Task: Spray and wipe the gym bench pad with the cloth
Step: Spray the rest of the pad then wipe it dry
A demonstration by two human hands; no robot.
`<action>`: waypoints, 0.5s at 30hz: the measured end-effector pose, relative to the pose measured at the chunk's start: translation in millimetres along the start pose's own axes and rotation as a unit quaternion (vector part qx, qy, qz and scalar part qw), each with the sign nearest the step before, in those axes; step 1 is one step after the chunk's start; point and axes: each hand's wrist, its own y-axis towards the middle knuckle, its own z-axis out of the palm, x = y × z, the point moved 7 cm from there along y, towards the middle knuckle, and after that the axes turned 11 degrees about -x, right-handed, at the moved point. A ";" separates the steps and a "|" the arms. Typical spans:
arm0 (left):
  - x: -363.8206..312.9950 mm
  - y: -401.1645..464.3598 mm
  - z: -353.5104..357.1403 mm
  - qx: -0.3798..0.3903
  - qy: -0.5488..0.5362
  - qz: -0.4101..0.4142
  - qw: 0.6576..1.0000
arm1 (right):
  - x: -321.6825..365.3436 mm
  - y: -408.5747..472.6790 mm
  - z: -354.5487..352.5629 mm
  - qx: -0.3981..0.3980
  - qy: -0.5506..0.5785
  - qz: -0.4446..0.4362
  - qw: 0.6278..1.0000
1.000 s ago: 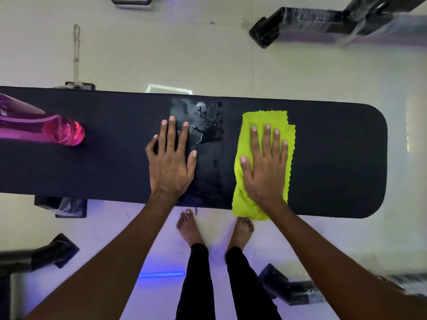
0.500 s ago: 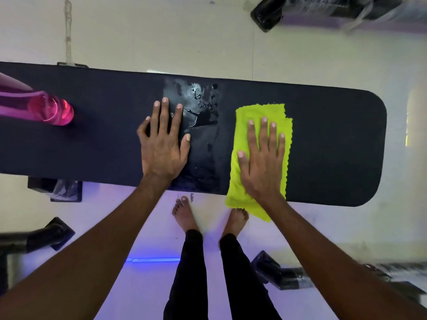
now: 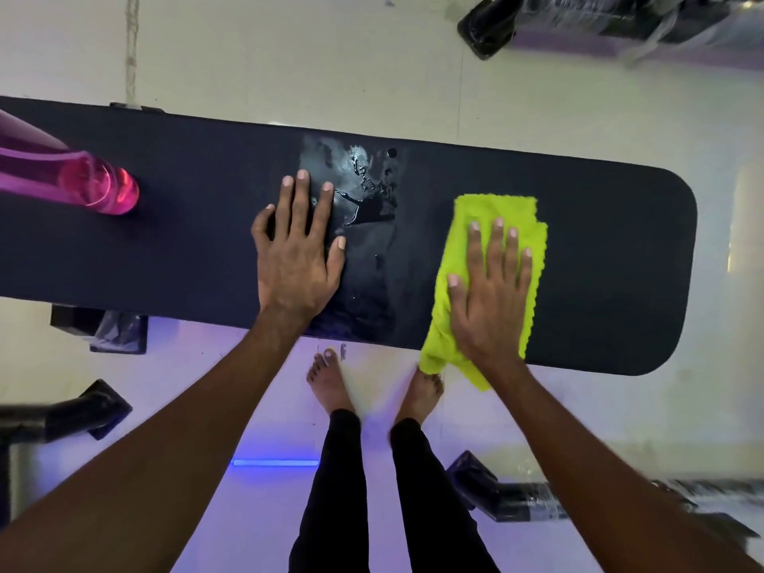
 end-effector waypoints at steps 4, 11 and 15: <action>-0.7 -1.2 1.6 0.004 -0.001 -0.003 1.000 | 13.7 -34.4 -2.7 -0.002 -0.058 0.173 0.983; -0.8 0.4 2.3 -0.007 -0.008 0.002 1.000 | 72.9 41.5 19.9 0.030 -0.006 -0.112 0.993; -1.8 1.4 -2.1 0.014 -0.013 0.003 1.000 | 46.1 24.1 6.9 0.025 0.017 -0.048 0.998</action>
